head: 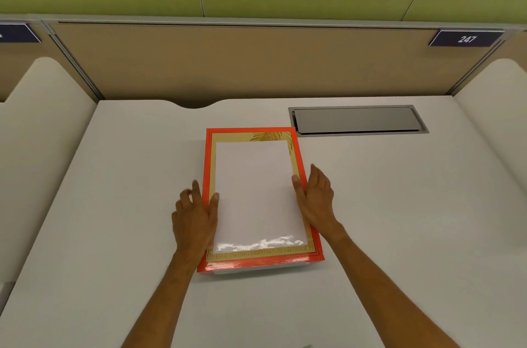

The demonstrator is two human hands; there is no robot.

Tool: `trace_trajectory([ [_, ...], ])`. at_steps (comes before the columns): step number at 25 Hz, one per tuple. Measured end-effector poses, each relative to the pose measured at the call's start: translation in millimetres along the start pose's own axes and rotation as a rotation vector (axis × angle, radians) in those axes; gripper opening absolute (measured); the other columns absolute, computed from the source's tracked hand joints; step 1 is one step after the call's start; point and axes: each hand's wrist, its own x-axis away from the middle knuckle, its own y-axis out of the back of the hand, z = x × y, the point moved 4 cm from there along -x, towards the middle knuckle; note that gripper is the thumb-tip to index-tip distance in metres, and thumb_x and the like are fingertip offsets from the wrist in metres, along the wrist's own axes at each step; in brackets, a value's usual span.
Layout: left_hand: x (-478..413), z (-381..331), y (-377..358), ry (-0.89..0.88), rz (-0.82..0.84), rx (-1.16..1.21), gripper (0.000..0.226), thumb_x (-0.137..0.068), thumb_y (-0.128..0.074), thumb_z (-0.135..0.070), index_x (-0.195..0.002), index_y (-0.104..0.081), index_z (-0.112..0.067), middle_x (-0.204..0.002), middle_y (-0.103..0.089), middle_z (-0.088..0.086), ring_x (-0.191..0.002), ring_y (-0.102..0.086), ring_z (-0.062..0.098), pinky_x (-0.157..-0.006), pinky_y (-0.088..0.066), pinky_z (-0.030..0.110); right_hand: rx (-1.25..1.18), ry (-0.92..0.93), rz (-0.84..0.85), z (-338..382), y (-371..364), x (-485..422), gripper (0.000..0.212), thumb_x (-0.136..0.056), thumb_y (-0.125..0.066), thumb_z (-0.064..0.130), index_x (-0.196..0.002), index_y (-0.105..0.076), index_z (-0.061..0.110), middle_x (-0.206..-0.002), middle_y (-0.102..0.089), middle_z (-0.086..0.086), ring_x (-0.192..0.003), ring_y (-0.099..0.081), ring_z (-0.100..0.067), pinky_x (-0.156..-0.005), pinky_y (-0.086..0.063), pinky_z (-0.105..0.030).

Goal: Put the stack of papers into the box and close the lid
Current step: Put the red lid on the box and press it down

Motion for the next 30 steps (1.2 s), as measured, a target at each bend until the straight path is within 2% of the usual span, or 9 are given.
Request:
trace_trajectory([
  [2,-12,-19,11,-0.177,-0.108,-0.05,0.075,-0.097,-0.038,-0.059,-0.156,-0.024,-0.015,-0.161,-0.03,0.012,-0.147,-0.032,0.034,-0.117,-0.028,0.047,0.135,0.219,-0.08,19,1,-4,0.079,-0.095,-0.018,0.065,-0.157,-0.006,0.018,-0.166,-0.006,-0.002,-0.154,-0.002,-0.022,-0.123,-0.004,-0.039],
  [4,-28,-39,9,-0.34,-0.118,-0.082,0.077,-0.097,-0.031,-0.06,-0.158,-0.017,-0.015,-0.166,-0.017,0.007,-0.154,-0.015,0.027,-0.123,-0.014,0.042,0.223,0.341,-0.077,32,-6,-12,0.075,-0.097,-0.016,0.06,-0.157,-0.002,0.018,-0.166,0.0,0.001,-0.153,0.006,-0.015,-0.124,0.002,-0.032],
  [7,-51,-54,-11,-0.404,-0.046,-0.126,0.079,-0.097,-0.012,-0.064,-0.159,-0.014,-0.015,-0.168,-0.008,0.003,-0.155,-0.006,0.021,-0.126,-0.012,0.042,0.322,0.386,-0.044,38,-21,-23,0.072,-0.099,-0.015,0.057,-0.157,-0.004,0.015,-0.166,-0.001,-0.001,-0.153,0.003,-0.015,-0.123,0.004,-0.029],
  [11,-58,-50,-39,-0.381,0.042,-0.142,0.083,-0.095,-0.002,-0.065,-0.158,-0.015,-0.012,-0.167,-0.011,0.005,-0.155,-0.008,0.022,-0.125,-0.017,0.043,0.347,0.372,-0.008,32,-37,-30,0.072,-0.099,-0.014,0.056,-0.157,-0.007,0.014,-0.166,-0.006,-0.003,-0.153,-0.002,-0.015,-0.123,0.003,-0.028],
  [15,-57,-49,-49,-0.383,0.066,-0.152,0.08,-0.097,-0.007,-0.061,-0.158,-0.017,-0.01,-0.167,-0.014,0.006,-0.155,-0.009,0.022,-0.126,-0.014,0.04,0.341,0.37,0.013,28,-46,-31,0.08,-0.093,0.0,0.061,-0.157,-0.008,0.014,-0.165,-0.008,-0.003,-0.153,-0.003,-0.015,-0.124,-0.002,-0.03],
  [21,-55,-43,-57,-0.353,0.082,-0.151,0.082,-0.096,-0.006,-0.063,-0.158,-0.018,-0.01,-0.166,-0.016,0.006,-0.154,-0.012,0.022,-0.126,-0.015,0.039,0.372,0.356,0.022,21,-56,-32,0.071,-0.099,-0.016,0.055,-0.157,-0.006,0.014,-0.166,-0.006,-0.002,-0.153,-0.002,-0.016,-0.123,0.001,-0.029],
  [25,-55,-43,-59,-0.354,0.066,-0.185,0.075,-0.1,-0.017,-0.059,-0.157,-0.02,-0.01,-0.166,-0.019,0.007,-0.154,-0.015,0.022,-0.125,-0.016,0.039,0.404,0.359,0.013,18,-59,-32,0.071,-0.1,-0.015,0.055,-0.157,-0.004,0.015,-0.166,-0.003,-0.002,-0.153,-0.001,-0.015,-0.125,-0.005,-0.033],
  [27,-55,-43,-59,-0.353,0.06,-0.193,0.075,-0.1,-0.016,-0.058,-0.157,-0.02,-0.01,-0.166,-0.018,0.007,-0.154,-0.015,0.022,-0.126,-0.016,0.039,0.404,0.358,0.011,18,-59,-32,0.071,-0.1,-0.015,0.055,-0.157,-0.004,0.015,-0.166,-0.003,-0.001,-0.153,-0.001,-0.016,-0.126,-0.008,-0.036],
  [30,-55,-42,-61,-0.363,0.051,-0.202,0.076,-0.1,-0.013,-0.059,-0.157,-0.019,-0.01,-0.166,-0.018,0.007,-0.154,-0.015,0.022,-0.126,-0.018,0.039,0.403,0.368,0.005,18,-59,-32,0.071,-0.1,-0.017,0.055,-0.157,-0.006,0.014,-0.166,-0.005,-0.002,-0.153,-0.001,-0.016,-0.126,-0.005,-0.034],
])
